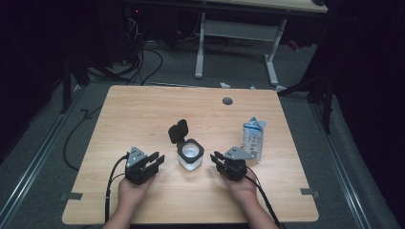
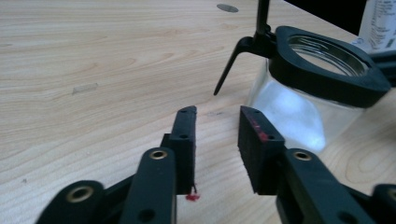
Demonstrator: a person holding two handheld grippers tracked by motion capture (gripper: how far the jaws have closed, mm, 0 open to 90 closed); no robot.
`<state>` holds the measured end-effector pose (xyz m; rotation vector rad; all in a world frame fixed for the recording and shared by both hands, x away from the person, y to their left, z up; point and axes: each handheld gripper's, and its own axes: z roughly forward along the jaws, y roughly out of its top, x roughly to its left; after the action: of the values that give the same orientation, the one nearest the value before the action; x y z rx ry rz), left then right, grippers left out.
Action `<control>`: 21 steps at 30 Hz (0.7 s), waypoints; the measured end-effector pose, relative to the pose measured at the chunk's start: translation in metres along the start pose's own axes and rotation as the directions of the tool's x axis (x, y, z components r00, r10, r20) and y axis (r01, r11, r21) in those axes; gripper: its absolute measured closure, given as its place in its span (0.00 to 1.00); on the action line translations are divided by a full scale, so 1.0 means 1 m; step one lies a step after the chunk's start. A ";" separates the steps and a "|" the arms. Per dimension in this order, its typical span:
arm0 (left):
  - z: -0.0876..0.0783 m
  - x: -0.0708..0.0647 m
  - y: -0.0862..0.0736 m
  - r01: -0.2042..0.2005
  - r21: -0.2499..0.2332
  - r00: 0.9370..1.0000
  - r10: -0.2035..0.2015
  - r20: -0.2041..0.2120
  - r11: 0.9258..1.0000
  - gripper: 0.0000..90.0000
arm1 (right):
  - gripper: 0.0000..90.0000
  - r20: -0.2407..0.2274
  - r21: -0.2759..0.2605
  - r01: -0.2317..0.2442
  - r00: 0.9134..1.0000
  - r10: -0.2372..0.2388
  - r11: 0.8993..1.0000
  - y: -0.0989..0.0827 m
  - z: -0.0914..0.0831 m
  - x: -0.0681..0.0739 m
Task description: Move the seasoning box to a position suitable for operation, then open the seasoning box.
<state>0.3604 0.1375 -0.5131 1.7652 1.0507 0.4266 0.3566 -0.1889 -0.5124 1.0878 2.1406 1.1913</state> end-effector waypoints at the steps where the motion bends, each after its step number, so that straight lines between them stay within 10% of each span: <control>1: 0.001 0.000 0.002 0.001 0.002 1.000 -0.001 -0.001 1.000 0.80 | 0.85 0.002 0.004 0.006 1.000 -0.006 1.000 -0.001 0.000 0.003; 5: 0.005 0.000 0.011 0.006 -0.005 1.000 -0.006 -0.010 1.000 0.85 | 0.86 -0.006 0.034 0.063 0.998 -0.063 0.997 -0.003 0.002 0.012; 21: 0.014 0.001 0.041 0.011 -0.016 1.000 -0.012 -0.023 1.000 1.00 | 0.99 -0.054 0.022 0.043 0.998 -0.042 0.999 -0.001 -0.003 0.018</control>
<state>0.3897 0.1251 -0.4840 1.7435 1.0703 0.4474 0.3433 -0.1765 -0.5118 1.0262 2.2121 1.1915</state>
